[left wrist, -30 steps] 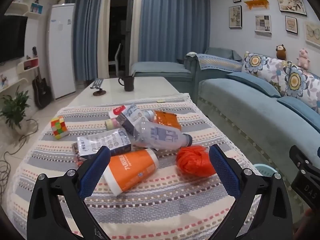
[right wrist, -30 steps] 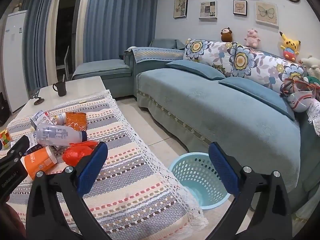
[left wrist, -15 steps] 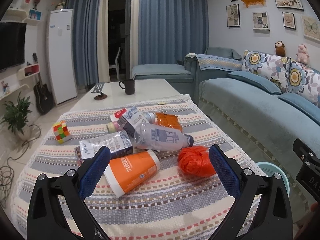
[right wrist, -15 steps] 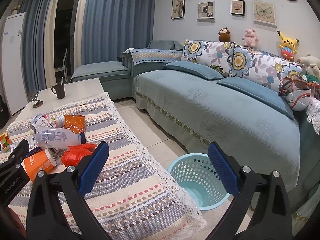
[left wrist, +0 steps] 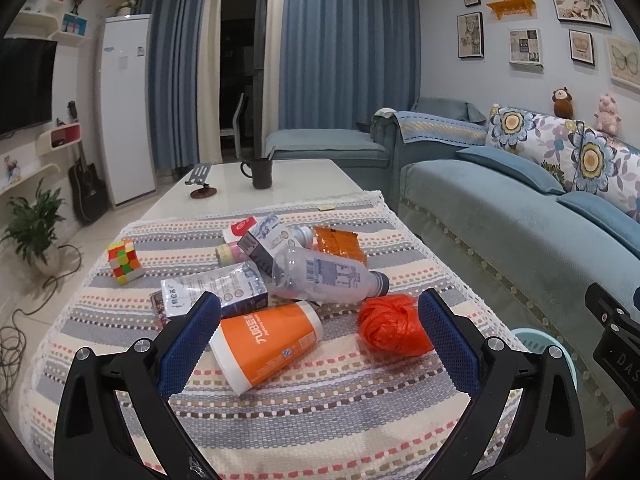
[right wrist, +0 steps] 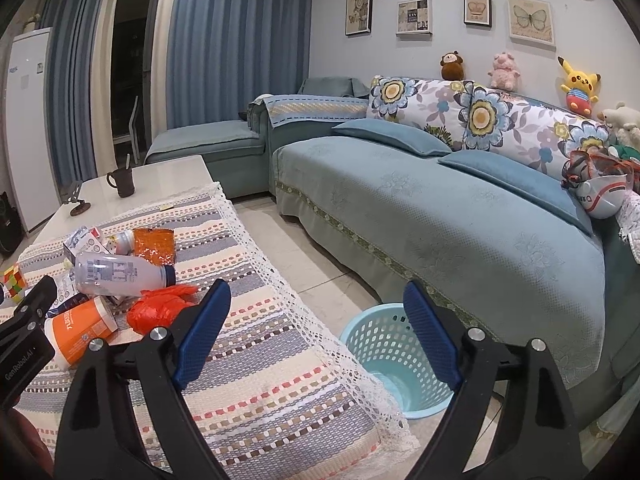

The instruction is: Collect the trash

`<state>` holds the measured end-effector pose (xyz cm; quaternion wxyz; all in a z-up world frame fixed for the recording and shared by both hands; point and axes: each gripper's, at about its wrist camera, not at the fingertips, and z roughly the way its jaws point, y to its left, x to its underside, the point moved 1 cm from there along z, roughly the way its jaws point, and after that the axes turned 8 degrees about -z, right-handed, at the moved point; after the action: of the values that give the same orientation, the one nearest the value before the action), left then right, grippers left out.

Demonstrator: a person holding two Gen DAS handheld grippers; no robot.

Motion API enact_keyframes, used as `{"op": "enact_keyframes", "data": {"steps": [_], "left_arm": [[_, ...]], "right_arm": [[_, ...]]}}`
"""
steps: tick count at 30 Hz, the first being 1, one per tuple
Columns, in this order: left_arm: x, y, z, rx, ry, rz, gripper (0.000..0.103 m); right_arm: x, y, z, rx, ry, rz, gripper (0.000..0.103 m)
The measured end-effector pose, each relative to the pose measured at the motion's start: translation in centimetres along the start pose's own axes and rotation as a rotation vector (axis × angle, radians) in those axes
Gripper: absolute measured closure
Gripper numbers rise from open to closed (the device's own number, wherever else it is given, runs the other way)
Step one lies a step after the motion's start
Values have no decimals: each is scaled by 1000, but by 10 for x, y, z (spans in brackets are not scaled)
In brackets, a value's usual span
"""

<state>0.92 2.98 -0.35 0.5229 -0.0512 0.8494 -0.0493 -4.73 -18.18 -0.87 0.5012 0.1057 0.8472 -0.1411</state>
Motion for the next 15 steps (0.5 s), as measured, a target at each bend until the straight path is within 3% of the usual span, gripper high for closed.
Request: {"op": "enact_keyframes", "data": {"steps": [15], "left_arm": [[0, 2, 0, 0, 6, -11, 7]], "right_arm": [[3, 7, 4, -16, 16, -26, 19]]}}
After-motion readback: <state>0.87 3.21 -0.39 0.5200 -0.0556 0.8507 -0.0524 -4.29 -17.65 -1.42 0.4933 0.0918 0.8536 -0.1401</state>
